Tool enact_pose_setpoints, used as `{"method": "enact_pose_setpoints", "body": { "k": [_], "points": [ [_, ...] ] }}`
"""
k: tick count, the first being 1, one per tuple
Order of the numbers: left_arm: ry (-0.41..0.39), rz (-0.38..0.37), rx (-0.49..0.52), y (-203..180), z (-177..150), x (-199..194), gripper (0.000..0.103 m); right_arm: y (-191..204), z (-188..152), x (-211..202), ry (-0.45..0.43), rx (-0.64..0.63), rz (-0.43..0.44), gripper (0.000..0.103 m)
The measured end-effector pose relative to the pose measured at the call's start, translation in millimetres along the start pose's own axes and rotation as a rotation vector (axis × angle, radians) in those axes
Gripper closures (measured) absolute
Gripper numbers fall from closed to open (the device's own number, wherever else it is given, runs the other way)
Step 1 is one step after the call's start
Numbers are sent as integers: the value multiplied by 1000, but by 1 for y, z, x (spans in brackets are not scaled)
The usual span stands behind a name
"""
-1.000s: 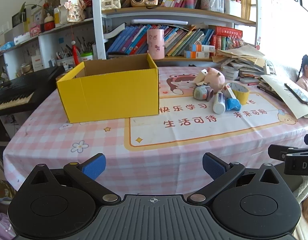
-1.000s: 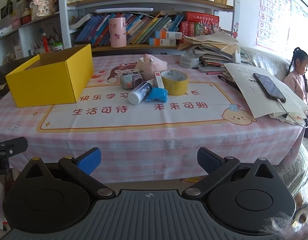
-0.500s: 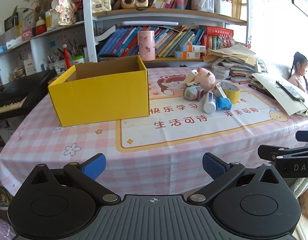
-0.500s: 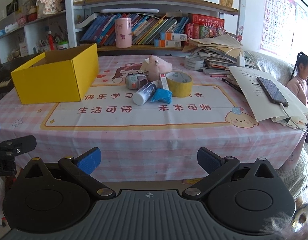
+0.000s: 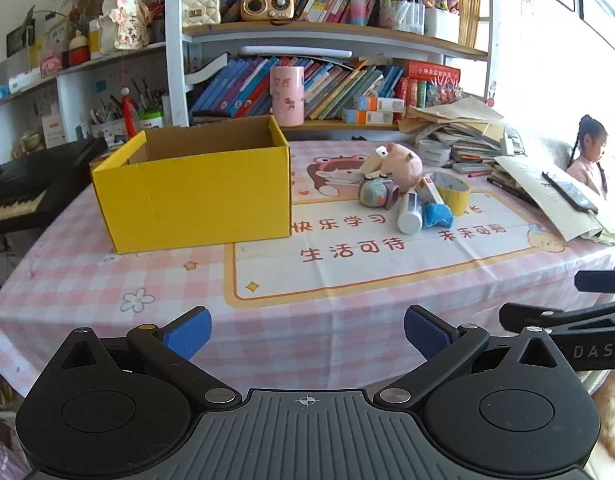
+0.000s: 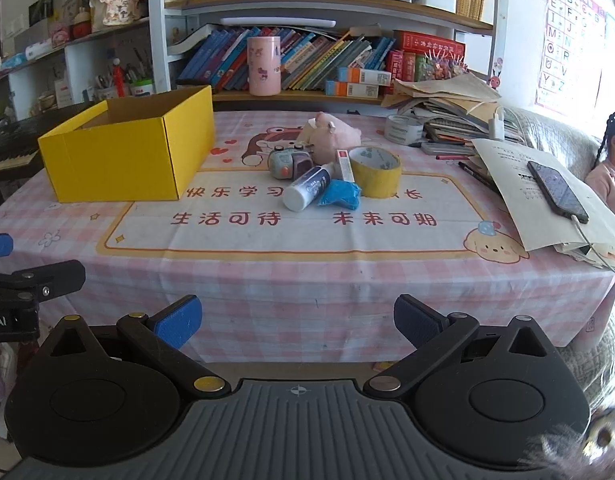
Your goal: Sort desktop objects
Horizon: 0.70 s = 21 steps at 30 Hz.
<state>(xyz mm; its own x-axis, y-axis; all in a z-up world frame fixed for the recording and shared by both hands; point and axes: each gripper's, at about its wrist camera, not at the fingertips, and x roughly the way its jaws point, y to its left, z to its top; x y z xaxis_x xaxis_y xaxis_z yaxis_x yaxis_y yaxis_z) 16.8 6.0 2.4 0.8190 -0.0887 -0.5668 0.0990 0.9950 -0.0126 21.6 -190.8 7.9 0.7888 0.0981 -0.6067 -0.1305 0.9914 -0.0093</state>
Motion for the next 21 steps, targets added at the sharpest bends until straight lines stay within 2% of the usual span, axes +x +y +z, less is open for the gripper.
{"method": "enact_pose_setpoints", "body": {
  "k": [21],
  "points": [
    [25, 0, 15, -2, -3, 0, 0, -6, -2, 0, 8, 40, 36, 0]
  ]
}}
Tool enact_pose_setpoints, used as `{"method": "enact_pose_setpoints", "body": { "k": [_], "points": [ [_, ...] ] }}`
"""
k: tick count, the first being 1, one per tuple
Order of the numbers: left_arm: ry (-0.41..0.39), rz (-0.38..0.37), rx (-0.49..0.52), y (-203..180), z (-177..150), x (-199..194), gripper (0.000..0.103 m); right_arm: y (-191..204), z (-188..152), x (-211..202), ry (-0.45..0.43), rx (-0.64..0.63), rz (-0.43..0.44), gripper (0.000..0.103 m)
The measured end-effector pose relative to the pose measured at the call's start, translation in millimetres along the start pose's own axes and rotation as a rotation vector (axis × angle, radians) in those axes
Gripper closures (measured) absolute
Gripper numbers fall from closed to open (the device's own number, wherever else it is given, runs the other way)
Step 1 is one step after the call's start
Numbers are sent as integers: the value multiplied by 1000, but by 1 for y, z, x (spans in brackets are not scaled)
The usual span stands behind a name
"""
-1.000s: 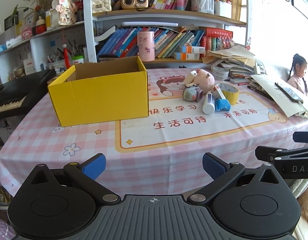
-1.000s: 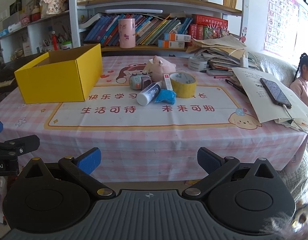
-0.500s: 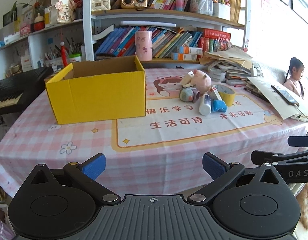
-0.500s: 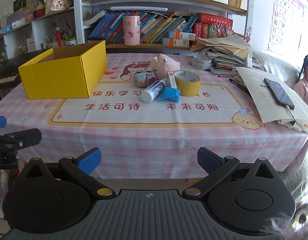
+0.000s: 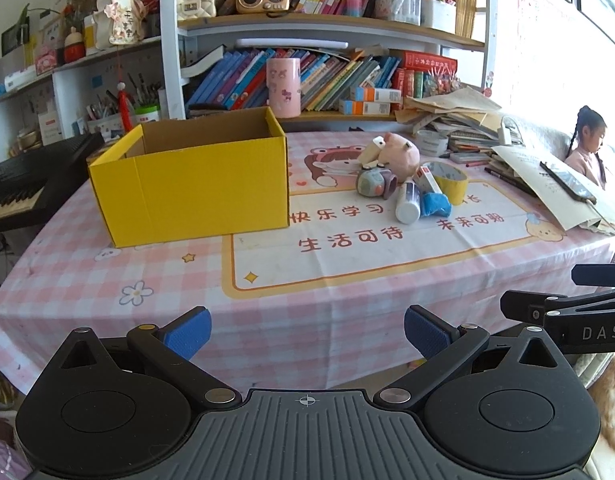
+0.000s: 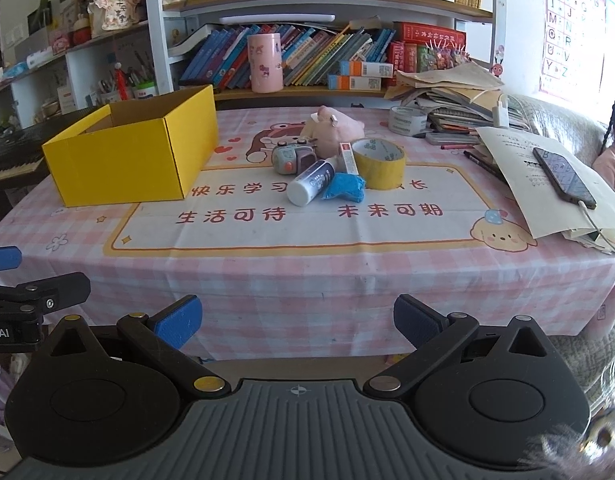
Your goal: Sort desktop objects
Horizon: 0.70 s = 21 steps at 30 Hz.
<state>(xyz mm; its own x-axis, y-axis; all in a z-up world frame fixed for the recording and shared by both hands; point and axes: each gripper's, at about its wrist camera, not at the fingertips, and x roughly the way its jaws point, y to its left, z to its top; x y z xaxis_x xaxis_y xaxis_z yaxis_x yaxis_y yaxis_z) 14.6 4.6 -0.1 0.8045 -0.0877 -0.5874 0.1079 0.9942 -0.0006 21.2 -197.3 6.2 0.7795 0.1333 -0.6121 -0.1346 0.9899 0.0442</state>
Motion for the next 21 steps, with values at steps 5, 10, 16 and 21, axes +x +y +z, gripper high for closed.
{"method": "enact_pose_setpoints", "body": {
  "k": [5, 10, 16, 21],
  "points": [
    [4, 1, 1, 1, 0, 0, 0, -1, 0, 0, 3, 9, 2, 0],
    [3, 3, 1, 1, 1, 0, 0, -1, -1, 0, 3, 10, 3, 0],
    [2, 2, 10, 2, 1, 1, 0, -1, -1, 0, 3, 10, 4, 0],
    [7, 2, 22, 0, 2, 1, 0, -1, -1, 0, 3, 9, 7, 0]
  ]
}}
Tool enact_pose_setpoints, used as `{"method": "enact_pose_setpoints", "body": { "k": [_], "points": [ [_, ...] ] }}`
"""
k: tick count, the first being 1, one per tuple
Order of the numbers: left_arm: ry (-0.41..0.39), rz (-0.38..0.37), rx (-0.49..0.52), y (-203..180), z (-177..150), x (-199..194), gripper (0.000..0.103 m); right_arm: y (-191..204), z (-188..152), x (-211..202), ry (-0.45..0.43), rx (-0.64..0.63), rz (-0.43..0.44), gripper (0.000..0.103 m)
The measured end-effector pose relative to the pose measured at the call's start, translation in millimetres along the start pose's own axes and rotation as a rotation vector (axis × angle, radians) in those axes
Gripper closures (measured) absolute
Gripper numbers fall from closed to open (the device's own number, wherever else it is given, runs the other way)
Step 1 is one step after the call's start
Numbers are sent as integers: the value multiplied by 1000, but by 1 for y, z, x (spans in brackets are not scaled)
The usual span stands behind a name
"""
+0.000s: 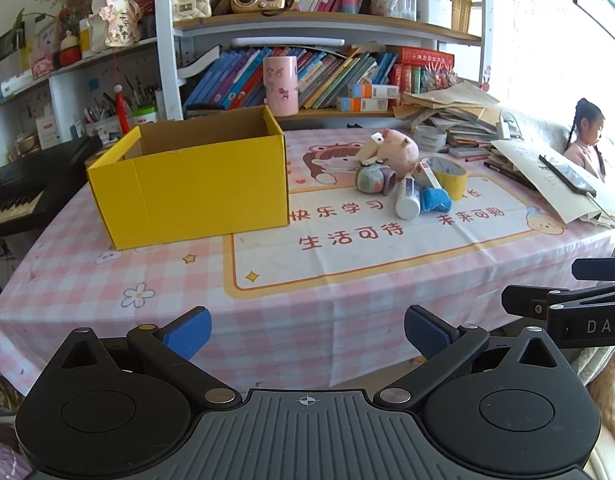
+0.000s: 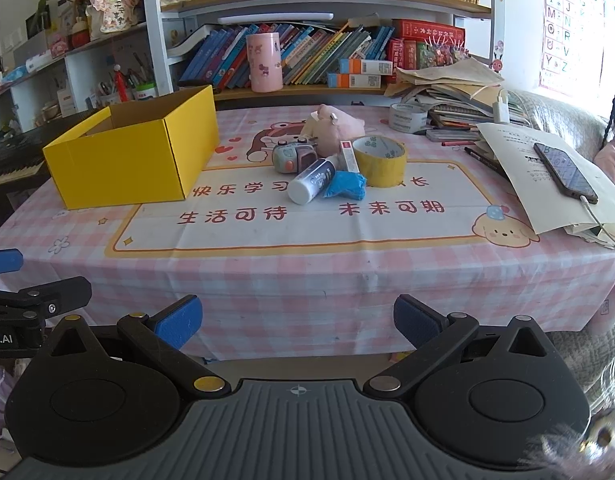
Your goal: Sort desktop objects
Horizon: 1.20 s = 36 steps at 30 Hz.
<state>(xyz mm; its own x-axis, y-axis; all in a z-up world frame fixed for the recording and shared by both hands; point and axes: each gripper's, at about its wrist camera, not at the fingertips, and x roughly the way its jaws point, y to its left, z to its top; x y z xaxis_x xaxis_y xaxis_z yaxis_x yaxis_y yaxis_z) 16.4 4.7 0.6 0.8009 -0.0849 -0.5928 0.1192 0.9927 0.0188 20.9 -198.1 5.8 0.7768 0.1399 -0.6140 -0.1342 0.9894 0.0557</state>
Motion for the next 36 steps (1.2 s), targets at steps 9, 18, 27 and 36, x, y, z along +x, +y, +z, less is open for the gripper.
{"method": "enact_pose_setpoints", "body": {
  "k": [9, 18, 27, 36],
  "points": [
    [-12, -17, -5, 2, 0, -2, 0, 5, 1, 0, -9, -6, 9, 0],
    [-23, -20, -7, 3, 2, -2, 0, 5, 4, -3, -40, -8, 22, 1],
    [-45, -35, 7, 3, 5, -1, 0, 4, 8, -3, -50, -4, -16, 1],
    [-64, -57, 39, -5, 15, 7, 0, -1, 14, 0, -57, -9, -23, 1]
  ]
}}
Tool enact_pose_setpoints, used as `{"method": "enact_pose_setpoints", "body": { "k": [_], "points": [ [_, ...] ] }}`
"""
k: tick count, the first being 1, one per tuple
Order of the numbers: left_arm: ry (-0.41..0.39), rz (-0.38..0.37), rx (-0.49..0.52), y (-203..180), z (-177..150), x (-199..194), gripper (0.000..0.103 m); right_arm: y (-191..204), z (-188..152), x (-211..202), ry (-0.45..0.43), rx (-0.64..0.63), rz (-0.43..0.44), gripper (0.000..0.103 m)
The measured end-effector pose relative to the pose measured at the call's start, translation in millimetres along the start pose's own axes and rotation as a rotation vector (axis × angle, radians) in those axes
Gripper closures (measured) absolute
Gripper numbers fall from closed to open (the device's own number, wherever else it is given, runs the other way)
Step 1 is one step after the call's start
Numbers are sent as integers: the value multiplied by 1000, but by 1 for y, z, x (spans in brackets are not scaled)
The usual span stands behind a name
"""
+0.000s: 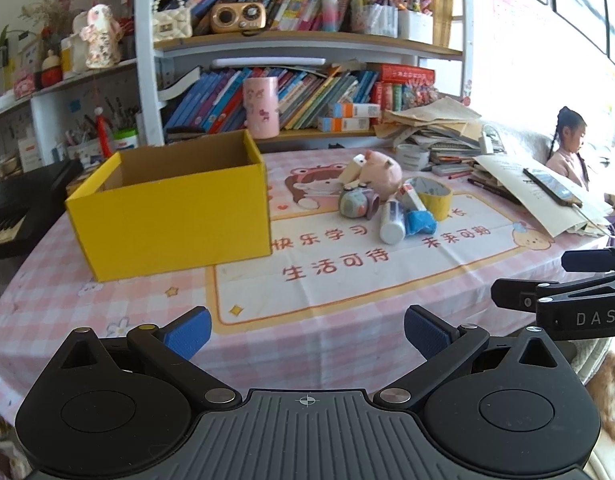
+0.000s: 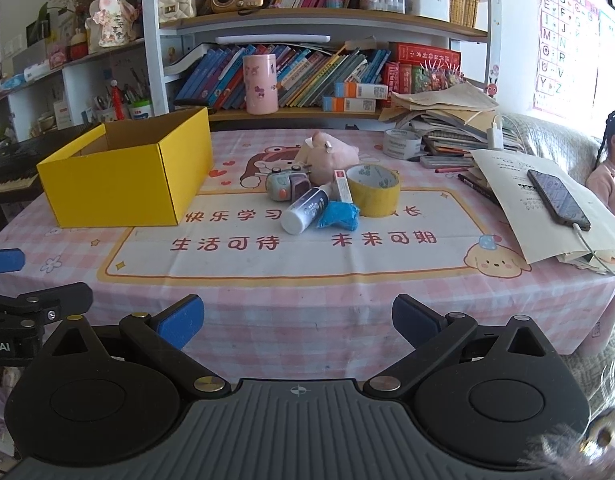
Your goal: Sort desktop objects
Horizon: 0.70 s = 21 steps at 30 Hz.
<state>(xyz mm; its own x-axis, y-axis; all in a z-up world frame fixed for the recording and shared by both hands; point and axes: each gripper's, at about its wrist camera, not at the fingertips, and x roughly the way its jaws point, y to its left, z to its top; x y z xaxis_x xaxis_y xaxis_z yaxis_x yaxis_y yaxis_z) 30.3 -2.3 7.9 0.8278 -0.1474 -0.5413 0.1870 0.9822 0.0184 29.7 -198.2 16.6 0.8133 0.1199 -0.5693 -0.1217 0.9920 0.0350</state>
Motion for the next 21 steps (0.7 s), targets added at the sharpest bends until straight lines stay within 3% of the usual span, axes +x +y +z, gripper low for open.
{"method": "enact_pose_setpoints", "body": {
  "k": [21],
  "points": [
    [26, -81, 117, -45, 40, 69, 0, -50, 33, 48, 54, 31, -59, 2]
  ]
}}
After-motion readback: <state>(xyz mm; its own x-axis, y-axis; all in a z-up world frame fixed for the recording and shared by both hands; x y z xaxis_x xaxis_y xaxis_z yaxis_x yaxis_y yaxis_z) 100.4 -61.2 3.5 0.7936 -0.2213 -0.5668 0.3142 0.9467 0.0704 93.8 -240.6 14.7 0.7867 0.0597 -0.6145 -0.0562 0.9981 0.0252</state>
